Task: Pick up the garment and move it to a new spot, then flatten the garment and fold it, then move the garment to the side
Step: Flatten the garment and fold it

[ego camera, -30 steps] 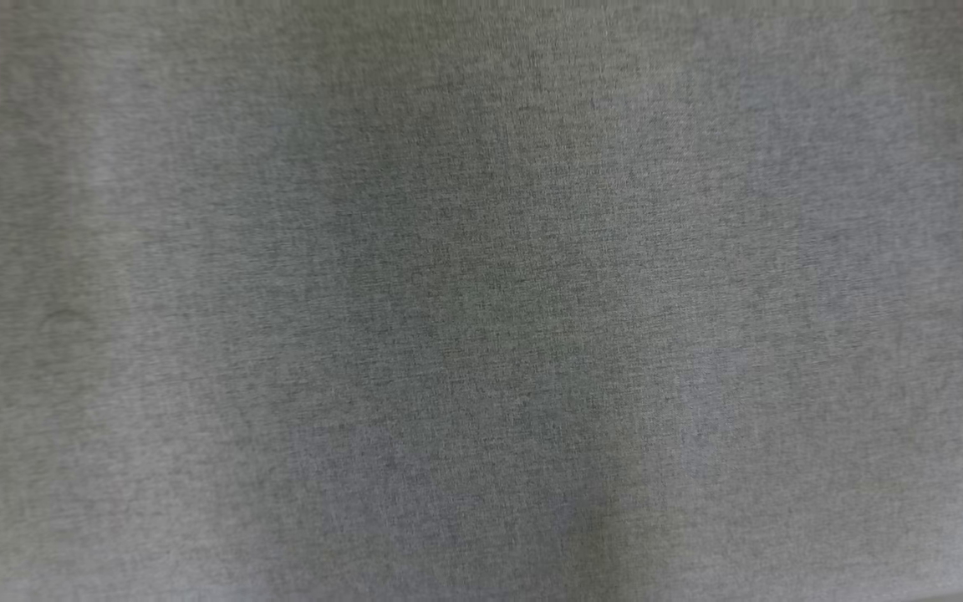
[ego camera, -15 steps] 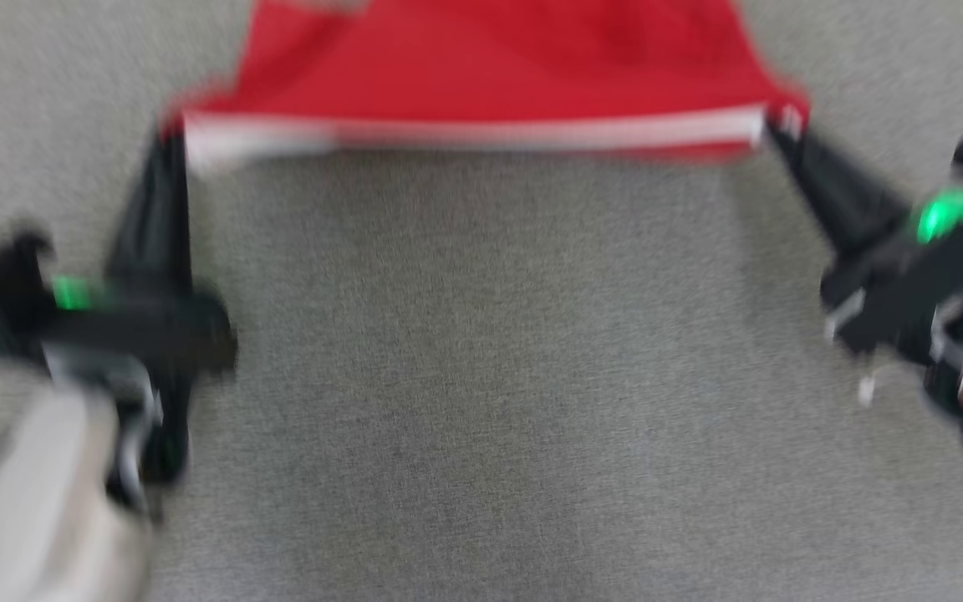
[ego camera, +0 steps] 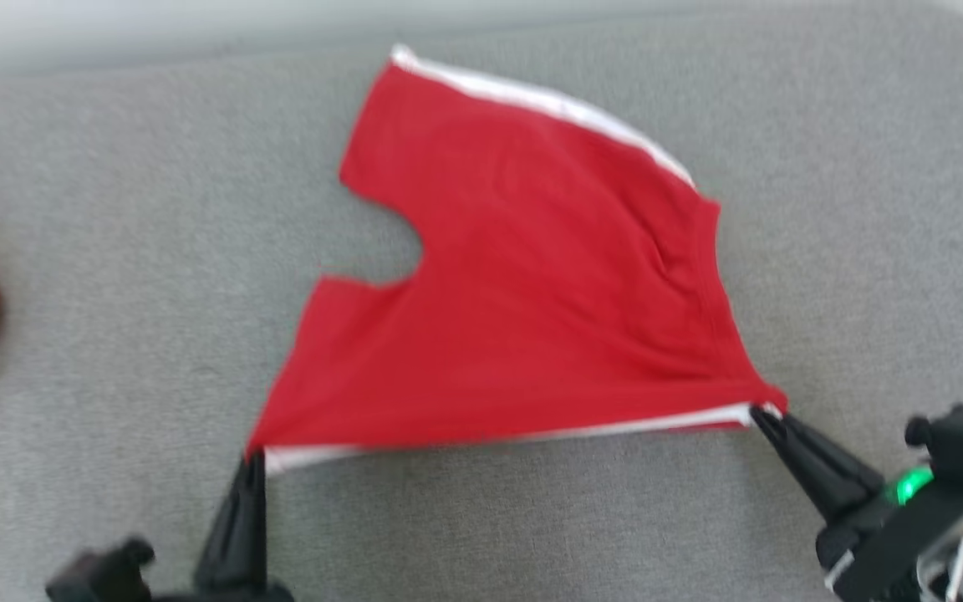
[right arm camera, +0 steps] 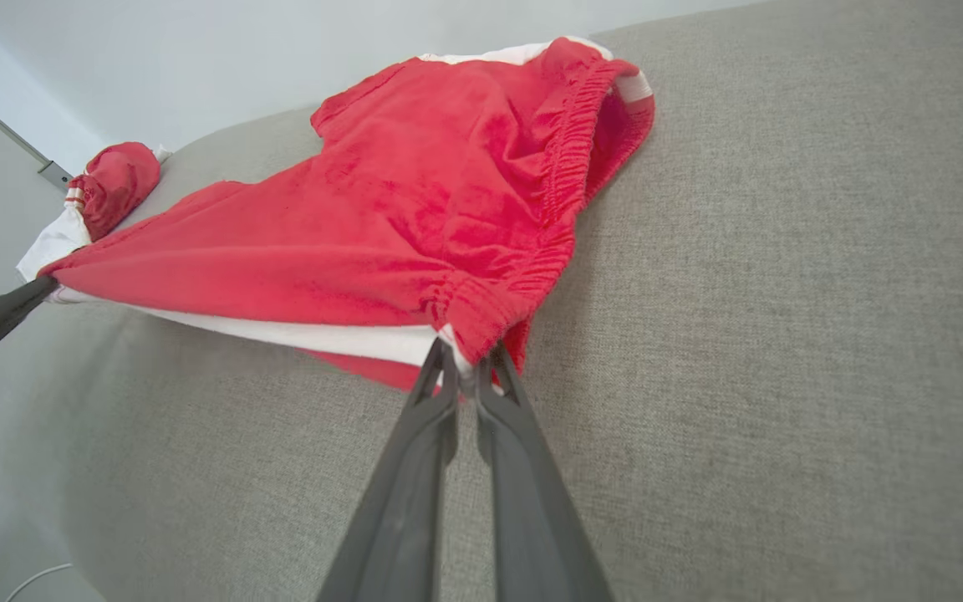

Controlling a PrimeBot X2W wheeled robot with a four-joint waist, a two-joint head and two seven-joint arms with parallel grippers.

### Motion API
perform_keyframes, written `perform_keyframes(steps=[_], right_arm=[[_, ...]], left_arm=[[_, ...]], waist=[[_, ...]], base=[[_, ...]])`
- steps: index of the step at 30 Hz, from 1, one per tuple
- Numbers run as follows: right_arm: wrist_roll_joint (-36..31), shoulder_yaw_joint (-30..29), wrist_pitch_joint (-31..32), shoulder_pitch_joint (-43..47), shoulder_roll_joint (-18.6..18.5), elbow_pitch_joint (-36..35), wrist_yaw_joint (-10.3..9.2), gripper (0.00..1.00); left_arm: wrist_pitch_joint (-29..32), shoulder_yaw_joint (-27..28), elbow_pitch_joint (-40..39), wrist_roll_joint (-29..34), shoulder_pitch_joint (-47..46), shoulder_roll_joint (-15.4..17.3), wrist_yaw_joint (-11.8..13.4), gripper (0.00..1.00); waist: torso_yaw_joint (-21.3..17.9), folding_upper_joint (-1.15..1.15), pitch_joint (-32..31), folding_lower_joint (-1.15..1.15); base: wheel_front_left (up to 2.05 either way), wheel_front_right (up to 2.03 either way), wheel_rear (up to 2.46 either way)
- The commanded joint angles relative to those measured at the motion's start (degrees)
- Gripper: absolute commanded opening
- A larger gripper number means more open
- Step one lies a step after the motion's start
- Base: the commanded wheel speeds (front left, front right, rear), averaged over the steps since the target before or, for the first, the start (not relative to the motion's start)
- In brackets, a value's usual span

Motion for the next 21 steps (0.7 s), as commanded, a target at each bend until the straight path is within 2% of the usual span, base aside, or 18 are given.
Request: perform_keyframes(steps=[1,10,12,16,21], right_arm=[[0.55,-1.73,-0.28,2.88,0.10,-0.66,-0.15,0.00],[-1.10,-4.53,0.61,15.72,0.50,-4.09,-0.15,0.00],[-1.50,-6.93,0.99,18.22,1.29,-5.16,-0.15,0.00],[-2.81,-9.45,2.40,18.42,2.95,-7.12,-0.15,0.00],[-2.55,-12.73,4.65,14.22,5.67,-8.36,-0.15,0.00]], left_arm=[[-0.35,0.66,-0.35,0.10,2.73,-0.23,0.43,0.00],[-0.39,1.98,0.59,1.14,9.16,-1.26,-1.43,0.00],[-0.39,2.50,0.40,1.95,9.58,-1.77,-1.96,0.00],[-0.10,1.55,-0.06,3.73,6.39,-0.78,-3.29,0.00],[3.51,0.23,-0.38,6.98,-2.90,2.63,-5.06,0.00]], waist=[[1.08,0.02,-2.83,0.02],[2.99,0.02,-5.20,0.02],[3.00,0.02,-5.49,0.02],[2.23,0.02,-5.01,0.02],[0.13,0.02,-2.74,0.02]], base=[[0.00,0.00,0.00],[0.00,0.00,0.00],[0.00,0.00,0.00],[0.00,0.00,0.00],[0.00,0.00,0.00]])
